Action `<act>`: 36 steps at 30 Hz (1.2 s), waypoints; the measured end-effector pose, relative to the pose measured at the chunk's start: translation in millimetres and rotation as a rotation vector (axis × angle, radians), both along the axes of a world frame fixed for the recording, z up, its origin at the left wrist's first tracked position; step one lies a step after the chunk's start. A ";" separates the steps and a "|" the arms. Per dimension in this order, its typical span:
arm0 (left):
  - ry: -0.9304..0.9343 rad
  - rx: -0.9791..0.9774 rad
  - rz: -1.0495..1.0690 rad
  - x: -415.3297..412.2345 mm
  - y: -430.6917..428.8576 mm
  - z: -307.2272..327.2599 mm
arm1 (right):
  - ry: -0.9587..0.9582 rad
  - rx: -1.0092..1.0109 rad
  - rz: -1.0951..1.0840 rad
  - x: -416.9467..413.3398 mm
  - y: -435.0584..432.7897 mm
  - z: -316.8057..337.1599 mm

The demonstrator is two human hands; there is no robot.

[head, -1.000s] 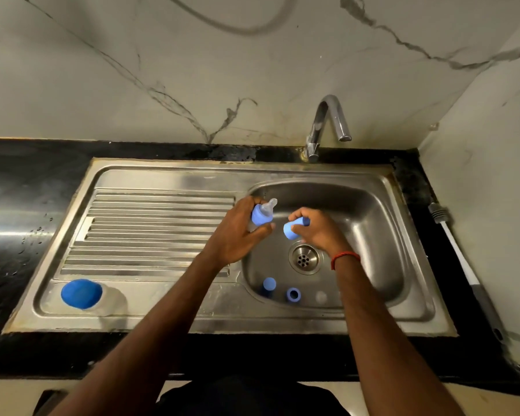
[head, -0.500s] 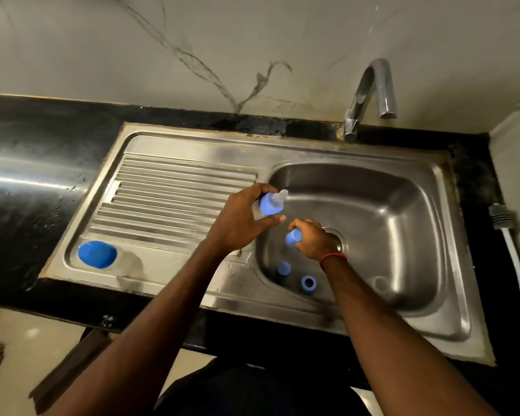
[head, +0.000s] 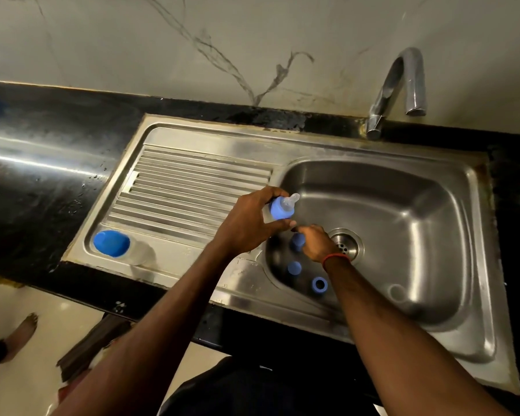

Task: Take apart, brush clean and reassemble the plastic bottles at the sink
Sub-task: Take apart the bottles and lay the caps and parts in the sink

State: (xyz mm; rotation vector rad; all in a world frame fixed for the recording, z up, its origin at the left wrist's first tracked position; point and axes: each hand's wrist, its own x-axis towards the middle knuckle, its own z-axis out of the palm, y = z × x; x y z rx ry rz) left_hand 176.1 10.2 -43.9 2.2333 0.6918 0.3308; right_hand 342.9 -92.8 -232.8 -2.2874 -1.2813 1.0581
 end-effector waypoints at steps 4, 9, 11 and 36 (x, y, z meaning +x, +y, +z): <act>0.010 0.000 -0.010 3.9 -3.1 -4.3 | -0.002 0.040 -0.027 8.2 -5.3 6.4; -0.006 -0.017 -0.004 9.9 -8.2 -9.3 | -0.019 0.180 -0.170 24.8 -18.2 42.7; -0.013 -0.021 0.002 11.8 -10.4 -10.1 | 0.021 0.280 -0.286 31.8 -22.8 58.9; -0.020 -0.023 -0.025 -12.1 -6.6 -11.8 | 0.037 0.030 -0.035 -15.7 -11.8 8.6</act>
